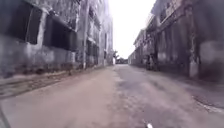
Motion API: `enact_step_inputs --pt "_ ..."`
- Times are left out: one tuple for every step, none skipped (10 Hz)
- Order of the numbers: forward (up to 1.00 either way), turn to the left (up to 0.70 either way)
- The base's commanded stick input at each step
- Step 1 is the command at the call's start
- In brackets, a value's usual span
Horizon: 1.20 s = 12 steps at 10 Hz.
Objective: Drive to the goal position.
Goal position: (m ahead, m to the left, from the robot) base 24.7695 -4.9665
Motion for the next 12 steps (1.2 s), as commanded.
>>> enact_step_inputs --pt "1.0 0.0" --pt "1.0 0.0" --pt "1.0 0.0" --pt "1.0 0.0" --pt "1.0 0.0" --pt "1.0 0.0" --pt "1.0 0.0" --pt "1.0 0.0" --pt "1.0 0.0" --pt "1.0 0.0" --pt "1.0 0.0" --pt "1.0 0.0"
